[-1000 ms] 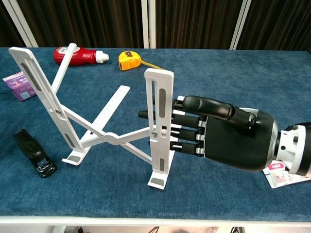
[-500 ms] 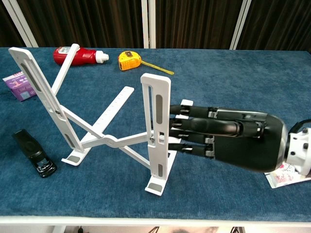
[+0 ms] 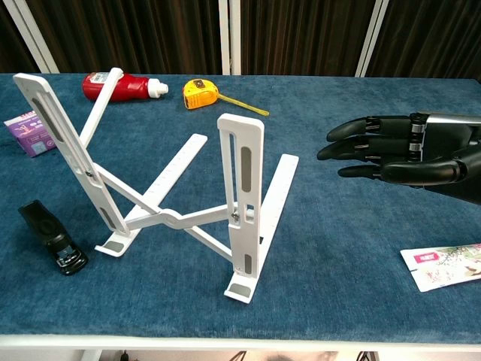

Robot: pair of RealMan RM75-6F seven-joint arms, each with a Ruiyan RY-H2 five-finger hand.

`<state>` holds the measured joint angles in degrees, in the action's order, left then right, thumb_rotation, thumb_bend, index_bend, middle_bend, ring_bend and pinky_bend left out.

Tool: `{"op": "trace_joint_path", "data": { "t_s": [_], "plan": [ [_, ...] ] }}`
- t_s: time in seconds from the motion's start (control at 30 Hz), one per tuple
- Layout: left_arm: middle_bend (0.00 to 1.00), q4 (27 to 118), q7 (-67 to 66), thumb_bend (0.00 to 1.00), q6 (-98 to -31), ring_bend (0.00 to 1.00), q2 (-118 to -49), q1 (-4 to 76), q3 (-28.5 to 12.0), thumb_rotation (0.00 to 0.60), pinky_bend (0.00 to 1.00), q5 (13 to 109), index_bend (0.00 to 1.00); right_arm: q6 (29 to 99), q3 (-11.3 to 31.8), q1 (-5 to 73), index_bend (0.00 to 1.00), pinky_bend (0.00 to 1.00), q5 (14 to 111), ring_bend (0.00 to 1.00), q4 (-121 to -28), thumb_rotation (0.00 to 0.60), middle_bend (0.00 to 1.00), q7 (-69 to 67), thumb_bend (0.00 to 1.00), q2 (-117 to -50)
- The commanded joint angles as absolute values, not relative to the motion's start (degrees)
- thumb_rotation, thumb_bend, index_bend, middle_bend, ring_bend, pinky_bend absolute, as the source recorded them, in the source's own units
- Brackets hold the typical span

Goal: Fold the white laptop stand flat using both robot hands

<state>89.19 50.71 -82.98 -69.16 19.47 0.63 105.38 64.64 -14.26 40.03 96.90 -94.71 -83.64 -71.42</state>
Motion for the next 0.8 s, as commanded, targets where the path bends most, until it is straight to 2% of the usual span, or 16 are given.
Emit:
{"op": "trace_joint_path", "data": {
  "t_s": [0.03,0.4,0.8],
  "plan": [
    [0.04,88.65,53.51,0.17,-83.35,0.0,-70.57,22.69,0.85,0.6,0.13,107.99,0.06,64.71,-14.19,39.53,0.29,0.01,96.9,0.01,-94.44,0.6,0.24,-83.77,0.18,-71.56],
    [0.04,86.51,53.81,0.18,-79.24,0.0,-76.67,29.28,0.76,0.6,0.14,108.26,0.06,63.74,-13.83,38.05,0.28,0.01,96.65,0.01,-94.53,0.6,0.24,-83.73,0.18,-71.66],
    [0.04,83.9,57.43,0.18,-79.3,0.0,-80.0,30.83,4.02,0.6,0.2,107.19,0.06,62.91,-13.12,36.86,0.28,0.01,96.47,0.01,-93.86,0.6,0.23,-84.05,0.18,-72.36]
  ]
}}
